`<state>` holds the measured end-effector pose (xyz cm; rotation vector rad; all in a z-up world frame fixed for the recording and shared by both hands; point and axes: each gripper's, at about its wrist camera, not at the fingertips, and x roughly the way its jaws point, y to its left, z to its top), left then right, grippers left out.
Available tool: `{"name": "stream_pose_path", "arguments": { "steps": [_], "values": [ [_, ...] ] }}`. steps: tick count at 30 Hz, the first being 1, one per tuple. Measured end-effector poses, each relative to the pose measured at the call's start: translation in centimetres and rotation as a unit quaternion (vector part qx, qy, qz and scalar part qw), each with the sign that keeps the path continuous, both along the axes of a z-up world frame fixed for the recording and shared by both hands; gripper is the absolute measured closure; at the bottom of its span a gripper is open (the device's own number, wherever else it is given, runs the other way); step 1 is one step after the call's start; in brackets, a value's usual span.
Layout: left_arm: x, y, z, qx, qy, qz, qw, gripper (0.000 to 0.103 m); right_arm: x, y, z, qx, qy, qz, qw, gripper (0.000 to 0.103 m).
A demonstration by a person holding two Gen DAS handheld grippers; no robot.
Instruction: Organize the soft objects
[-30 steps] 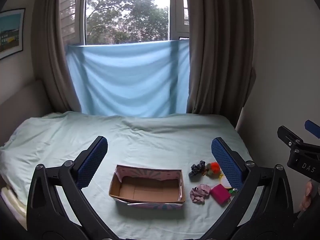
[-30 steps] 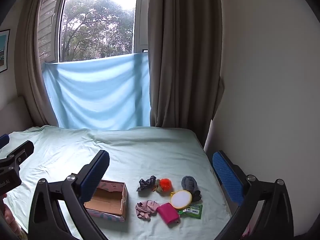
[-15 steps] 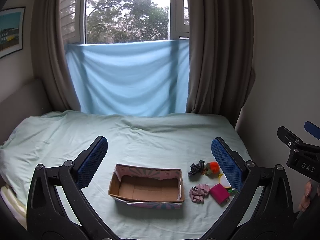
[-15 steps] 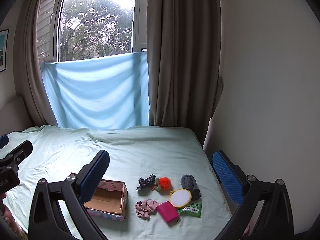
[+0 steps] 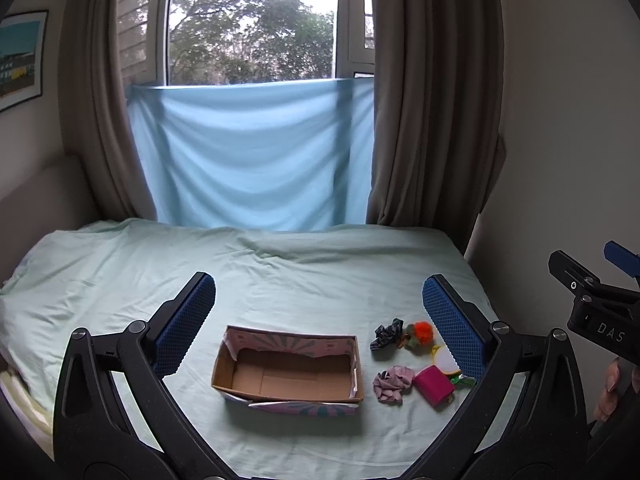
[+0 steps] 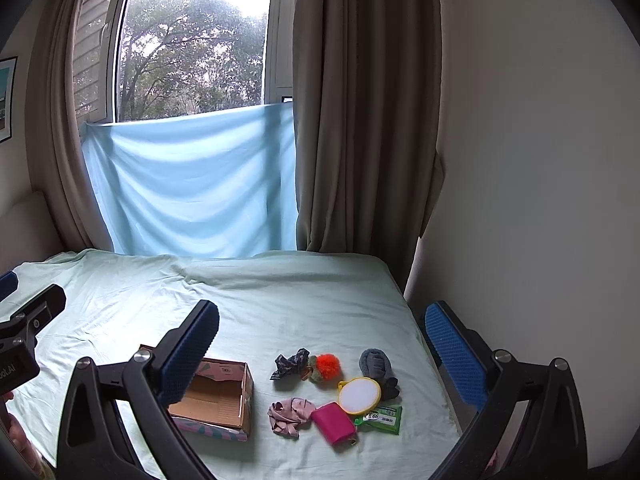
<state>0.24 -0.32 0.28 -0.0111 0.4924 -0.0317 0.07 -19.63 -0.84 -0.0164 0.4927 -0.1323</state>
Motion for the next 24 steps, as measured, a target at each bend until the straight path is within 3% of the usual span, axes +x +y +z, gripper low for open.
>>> {"name": "stream_pose_path", "arguments": {
  "steps": [24],
  "values": [
    [-0.14,-0.31,-0.11,0.0,-0.001,-0.001,1.0,0.0,-0.15,-0.38,0.16,0.005,-0.001,-0.001,1.0,0.0]
  ]
}}
